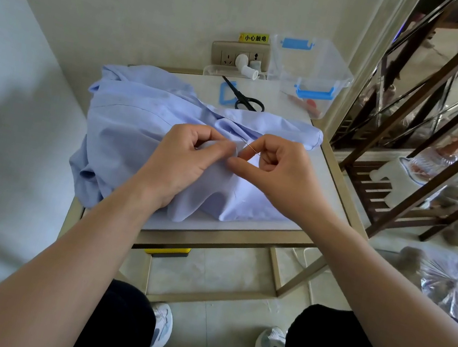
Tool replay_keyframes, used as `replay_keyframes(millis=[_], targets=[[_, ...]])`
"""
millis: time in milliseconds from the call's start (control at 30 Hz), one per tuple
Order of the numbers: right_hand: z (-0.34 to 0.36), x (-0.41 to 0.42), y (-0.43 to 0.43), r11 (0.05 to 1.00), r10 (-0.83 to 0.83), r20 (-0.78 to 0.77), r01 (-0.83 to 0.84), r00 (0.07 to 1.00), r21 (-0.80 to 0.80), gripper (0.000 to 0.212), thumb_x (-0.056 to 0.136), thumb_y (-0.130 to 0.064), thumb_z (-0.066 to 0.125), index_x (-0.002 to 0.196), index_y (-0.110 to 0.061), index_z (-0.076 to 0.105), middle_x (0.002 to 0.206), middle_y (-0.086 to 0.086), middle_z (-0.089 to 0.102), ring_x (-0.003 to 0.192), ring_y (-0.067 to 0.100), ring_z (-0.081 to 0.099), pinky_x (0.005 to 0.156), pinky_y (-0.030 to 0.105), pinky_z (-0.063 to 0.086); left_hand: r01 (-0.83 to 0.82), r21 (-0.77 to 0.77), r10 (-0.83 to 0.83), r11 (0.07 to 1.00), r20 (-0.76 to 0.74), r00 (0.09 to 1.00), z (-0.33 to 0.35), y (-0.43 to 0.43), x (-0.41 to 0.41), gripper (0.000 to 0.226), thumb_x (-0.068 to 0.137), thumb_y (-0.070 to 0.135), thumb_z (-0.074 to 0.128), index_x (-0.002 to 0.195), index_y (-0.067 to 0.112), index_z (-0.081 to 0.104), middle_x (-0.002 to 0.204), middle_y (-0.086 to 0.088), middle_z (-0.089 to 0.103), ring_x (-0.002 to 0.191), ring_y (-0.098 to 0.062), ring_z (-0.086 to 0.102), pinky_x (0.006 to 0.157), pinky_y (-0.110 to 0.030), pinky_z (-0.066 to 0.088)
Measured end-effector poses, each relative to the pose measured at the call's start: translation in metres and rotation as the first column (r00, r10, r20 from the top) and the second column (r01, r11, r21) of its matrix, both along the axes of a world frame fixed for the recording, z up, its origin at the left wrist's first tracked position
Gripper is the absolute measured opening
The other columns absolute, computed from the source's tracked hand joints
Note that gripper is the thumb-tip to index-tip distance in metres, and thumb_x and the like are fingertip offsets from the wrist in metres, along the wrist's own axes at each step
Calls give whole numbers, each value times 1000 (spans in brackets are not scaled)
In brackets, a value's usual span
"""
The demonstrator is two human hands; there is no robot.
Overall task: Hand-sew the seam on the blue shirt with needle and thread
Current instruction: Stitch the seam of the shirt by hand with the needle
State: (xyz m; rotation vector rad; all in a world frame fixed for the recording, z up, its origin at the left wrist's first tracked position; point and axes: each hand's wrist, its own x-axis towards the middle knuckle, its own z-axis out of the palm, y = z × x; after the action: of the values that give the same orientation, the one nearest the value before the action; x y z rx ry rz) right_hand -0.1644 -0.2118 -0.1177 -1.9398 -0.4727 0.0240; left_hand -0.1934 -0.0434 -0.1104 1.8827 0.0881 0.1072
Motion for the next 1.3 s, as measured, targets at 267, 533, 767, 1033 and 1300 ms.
replay_keyframes(millis=[267, 533, 767, 1033, 1300], targets=[[25, -1, -18, 781, 483, -324, -567, 814, -260, 8, 82, -18, 78, 77, -13, 73, 47, -8, 30, 47, 9, 25, 49, 15, 22, -39, -19, 39, 999, 4, 999, -1, 4, 1, 16, 90, 21, 65, 76, 17, 71, 65, 13, 60, 65, -1, 50, 60, -9, 39], [18, 4, -13, 985, 142, -290, -164, 946, -53, 20, 85, -29, 74, 84, -11, 65, 48, -9, 26, 45, 7, 23, 46, 16, 24, -11, -33, 11, 999, -14, 1000, -3, 5, 0, 17, 92, 22, 65, 82, 12, 74, 76, -6, 69, 73, -11, 58, 71, -28, 47], [9, -1, -1, 997, 52, -118, -59, 992, -55, 19, 84, -24, 76, 79, -7, 69, 43, -13, 26, 45, 7, 23, 48, 17, 21, 33, -39, -34, 999, -14, 999, -2, 1, -1, 18, 92, 21, 66, 82, 7, 72, 79, -17, 68, 70, -12, 57, 69, -29, 46], [26, -3, -16, 834, 442, -309, -513, 842, -202, 12, 82, -17, 77, 73, -12, 71, 47, -8, 31, 48, 8, 26, 50, 17, 25, -11, -10, 11, 1000, 1, 1000, -2, 3, 0, 20, 91, 20, 65, 72, 21, 69, 56, 20, 57, 59, 5, 50, 58, -7, 38], [22, 9, -22, 978, 168, -231, -192, 958, -85, 12, 88, -16, 70, 99, -12, 65, 54, 0, 28, 48, 10, 25, 48, 19, 27, 11, -47, -12, 999, -13, 1000, 0, 5, -1, 16, 91, 22, 66, 78, 17, 73, 69, 9, 65, 68, -5, 56, 67, -20, 44]])
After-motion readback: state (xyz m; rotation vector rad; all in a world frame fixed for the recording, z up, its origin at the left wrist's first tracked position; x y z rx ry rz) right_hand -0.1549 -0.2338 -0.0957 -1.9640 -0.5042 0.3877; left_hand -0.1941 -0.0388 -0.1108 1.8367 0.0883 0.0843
